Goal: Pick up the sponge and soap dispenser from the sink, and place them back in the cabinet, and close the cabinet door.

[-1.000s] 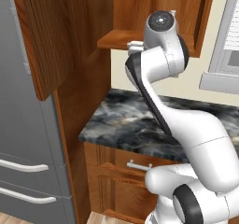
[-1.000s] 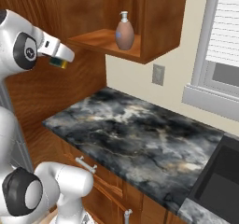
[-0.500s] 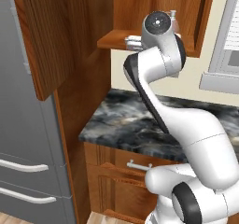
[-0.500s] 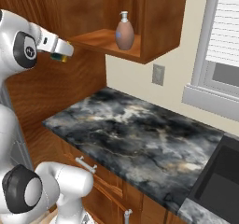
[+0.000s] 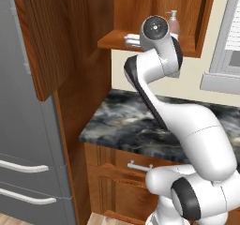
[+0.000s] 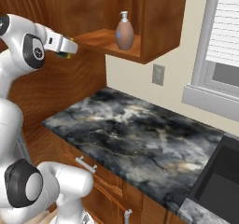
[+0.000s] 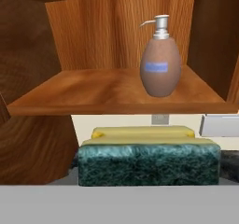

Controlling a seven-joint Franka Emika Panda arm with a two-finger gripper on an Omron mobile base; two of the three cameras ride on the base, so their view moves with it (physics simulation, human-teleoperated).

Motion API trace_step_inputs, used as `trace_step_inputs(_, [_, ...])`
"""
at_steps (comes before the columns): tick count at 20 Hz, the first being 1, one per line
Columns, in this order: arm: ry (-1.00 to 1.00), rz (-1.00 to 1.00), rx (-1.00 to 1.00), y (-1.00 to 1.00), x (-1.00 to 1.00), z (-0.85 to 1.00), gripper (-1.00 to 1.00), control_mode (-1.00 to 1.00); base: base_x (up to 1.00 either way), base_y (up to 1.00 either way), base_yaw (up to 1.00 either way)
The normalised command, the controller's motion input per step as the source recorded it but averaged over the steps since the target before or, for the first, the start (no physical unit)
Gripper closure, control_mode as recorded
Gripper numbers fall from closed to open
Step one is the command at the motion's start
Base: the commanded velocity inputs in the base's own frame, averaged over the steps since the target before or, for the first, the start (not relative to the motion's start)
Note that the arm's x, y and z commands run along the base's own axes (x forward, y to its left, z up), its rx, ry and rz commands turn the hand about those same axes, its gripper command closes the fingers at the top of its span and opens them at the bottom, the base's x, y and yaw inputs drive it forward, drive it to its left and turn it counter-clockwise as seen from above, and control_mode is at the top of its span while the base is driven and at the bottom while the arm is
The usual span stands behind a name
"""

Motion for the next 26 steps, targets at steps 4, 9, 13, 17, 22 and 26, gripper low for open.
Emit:
trace_step_inputs(4, [0.0,-0.02,0.0,0.0,0.25,0.28,1.0,-1.0,0.0,0.0,0.0])
trace_step_inputs(9, [0.0,-0.01,0.0,0.0,0.19,0.2,1.0,-1.0,0.0,0.0,0.0])
trace_step_inputs(13, [0.0,0.0,0.0,-0.01,0.16,0.0,1.0,-1.0,0.0,0.0,0.0])
trace_step_inputs(17, [0.0,0.0,0.0,-0.01,0.24,0.0,1.0,-1.0,0.0,0.0,0.0])
trace_step_inputs(22, [-0.01,0.0,0.0,-0.07,0.28,0.0,1.0,-1.0,0.0,0.0,0.0])
trace_step_inputs(26, [0.0,0.0,0.0,-0.05,0.2,-0.02,1.0,-1.0,0.0,0.0,0.0])
